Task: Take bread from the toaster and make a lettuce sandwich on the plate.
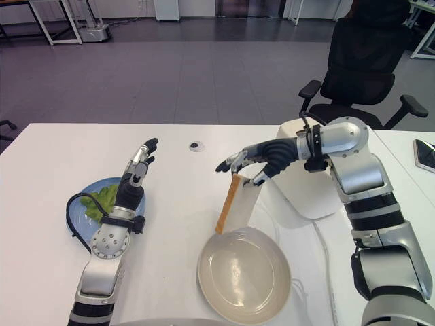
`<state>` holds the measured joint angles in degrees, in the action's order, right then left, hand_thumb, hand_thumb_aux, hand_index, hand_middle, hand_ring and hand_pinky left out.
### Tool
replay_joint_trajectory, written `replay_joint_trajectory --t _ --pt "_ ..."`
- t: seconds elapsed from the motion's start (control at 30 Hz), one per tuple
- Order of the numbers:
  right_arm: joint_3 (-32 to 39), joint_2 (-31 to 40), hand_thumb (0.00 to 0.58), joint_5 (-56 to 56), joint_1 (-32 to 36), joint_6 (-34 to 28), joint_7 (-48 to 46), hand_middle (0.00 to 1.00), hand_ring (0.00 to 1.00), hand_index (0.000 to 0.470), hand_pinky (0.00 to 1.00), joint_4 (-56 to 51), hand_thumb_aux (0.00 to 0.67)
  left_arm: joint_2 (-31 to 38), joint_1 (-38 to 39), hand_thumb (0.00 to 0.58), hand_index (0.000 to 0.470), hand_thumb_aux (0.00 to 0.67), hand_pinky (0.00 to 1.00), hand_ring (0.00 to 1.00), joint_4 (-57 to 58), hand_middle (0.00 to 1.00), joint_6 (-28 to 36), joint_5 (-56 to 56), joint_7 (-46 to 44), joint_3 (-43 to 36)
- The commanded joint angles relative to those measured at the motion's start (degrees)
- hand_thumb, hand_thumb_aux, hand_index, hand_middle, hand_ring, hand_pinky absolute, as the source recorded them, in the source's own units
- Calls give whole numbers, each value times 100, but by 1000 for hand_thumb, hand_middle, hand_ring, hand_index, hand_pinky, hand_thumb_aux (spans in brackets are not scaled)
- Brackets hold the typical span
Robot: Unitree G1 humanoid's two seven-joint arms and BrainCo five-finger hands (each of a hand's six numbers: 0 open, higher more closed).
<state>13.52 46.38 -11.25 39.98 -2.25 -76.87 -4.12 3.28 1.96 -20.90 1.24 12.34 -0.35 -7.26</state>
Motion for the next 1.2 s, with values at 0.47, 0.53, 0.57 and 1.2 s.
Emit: replay_joint_trajectory --t 0.47,0.53,0.57,1.2 --pt "1130 445 580 652 -1160 -283 -732 0 0 470 0 724 670 -8 101 0 0 0 0 0 -174 0 165 84 138 8" --pt "1220 429 580 703 -1368 -289 -652 0 0 470 0 779 670 1 78 0 0 0 0 0 -149 0 160 71 130 9" --pt "1253 413 580 733 -1461 -269 -594 0 0 470 0 780 670 6 66 0 0 0 0 0 -137 0 158 65 127 12" --pt "288 15 0 481 -518 -350 -20 0 0 0 0 858 0 763 -243 0 0 0 0 0 63 0 93 780 151 405"
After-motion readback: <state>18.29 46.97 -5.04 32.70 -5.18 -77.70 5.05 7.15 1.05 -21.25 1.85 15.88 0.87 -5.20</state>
